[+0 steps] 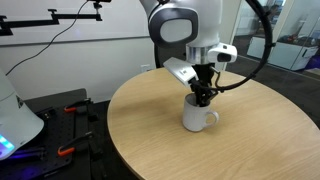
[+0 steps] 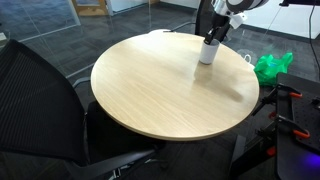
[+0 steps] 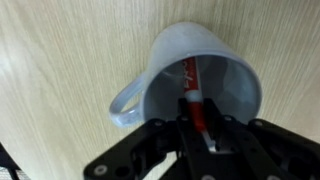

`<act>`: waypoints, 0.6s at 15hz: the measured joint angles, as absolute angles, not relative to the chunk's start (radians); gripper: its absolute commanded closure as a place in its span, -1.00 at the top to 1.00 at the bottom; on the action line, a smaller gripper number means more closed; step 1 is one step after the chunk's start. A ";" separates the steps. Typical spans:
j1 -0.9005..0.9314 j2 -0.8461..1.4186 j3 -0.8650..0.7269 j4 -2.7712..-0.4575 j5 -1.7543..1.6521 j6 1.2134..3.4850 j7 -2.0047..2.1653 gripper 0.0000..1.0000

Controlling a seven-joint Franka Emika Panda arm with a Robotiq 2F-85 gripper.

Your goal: Remove the marker from the mug and put it on the table

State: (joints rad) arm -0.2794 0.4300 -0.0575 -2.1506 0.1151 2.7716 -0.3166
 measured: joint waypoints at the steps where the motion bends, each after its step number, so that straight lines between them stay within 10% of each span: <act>1: -0.279 0.426 -0.058 -2.157 0.107 2.782 -0.317 -0.90; 9: -0.278 0.295 -0.058 -2.297 0.061 2.918 -0.317 -0.90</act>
State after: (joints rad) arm -0.2780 0.2952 -0.0575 -2.2968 0.0612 2.9181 -0.3165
